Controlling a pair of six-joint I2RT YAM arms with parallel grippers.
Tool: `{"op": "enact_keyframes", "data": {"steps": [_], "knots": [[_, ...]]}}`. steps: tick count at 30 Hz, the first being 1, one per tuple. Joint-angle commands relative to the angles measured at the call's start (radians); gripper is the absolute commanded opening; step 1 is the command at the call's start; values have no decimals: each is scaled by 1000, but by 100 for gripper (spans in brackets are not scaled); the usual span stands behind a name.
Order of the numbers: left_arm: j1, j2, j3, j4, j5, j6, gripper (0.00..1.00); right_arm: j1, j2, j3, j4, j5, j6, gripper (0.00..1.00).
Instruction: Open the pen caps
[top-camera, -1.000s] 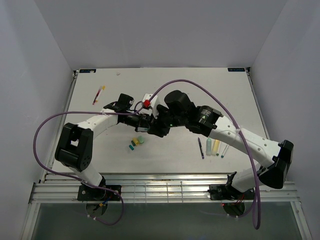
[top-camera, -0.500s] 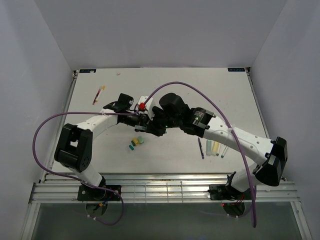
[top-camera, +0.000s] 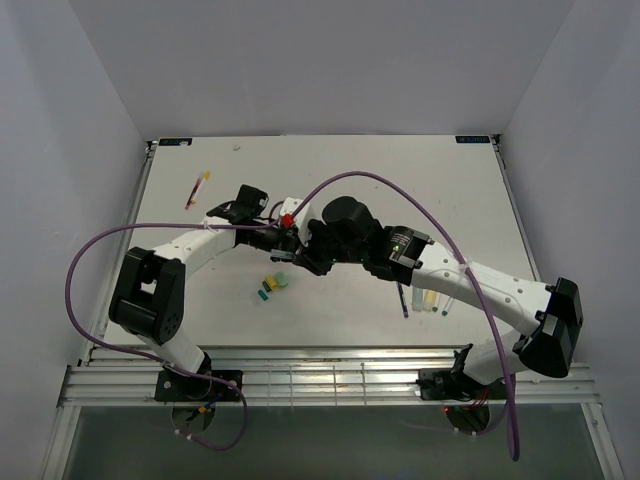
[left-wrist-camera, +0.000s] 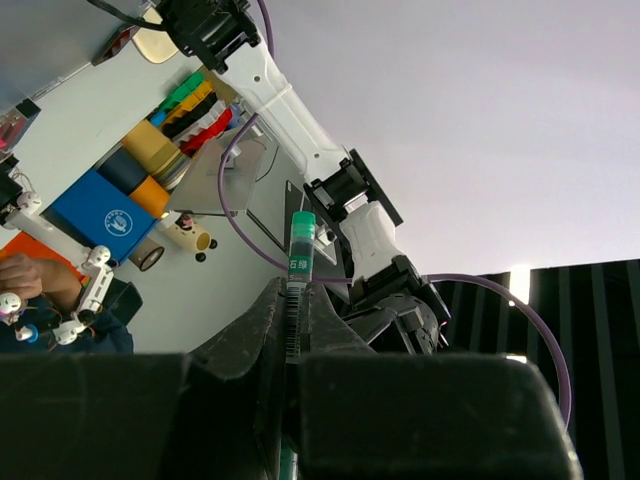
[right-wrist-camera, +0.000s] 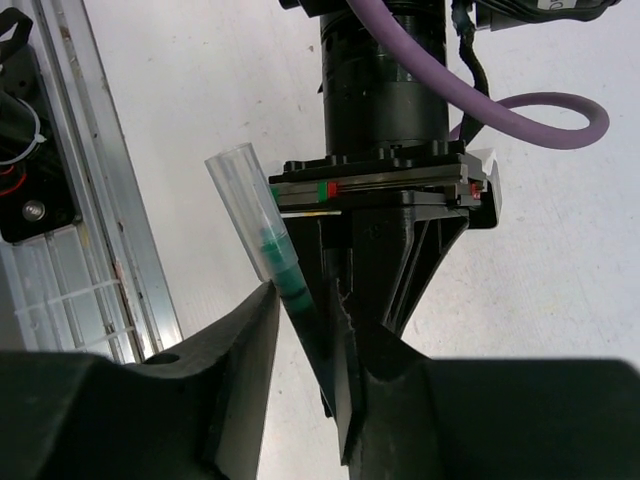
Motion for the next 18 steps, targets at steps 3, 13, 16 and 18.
{"op": "enact_keyframes", "data": {"steps": [3,13,16,18], "knots": [[0,-44,61,-2,106,-19,0,-5,14,-36,-59,78,-9,26],[7,-42,112,-22,-22,32,43,-5,9,23,-68,103,40,8],[8,-31,125,-16,-118,62,61,-6,-6,85,-89,92,77,8],[10,-16,130,-13,-184,81,65,-5,-24,109,-99,42,95,8]]}}
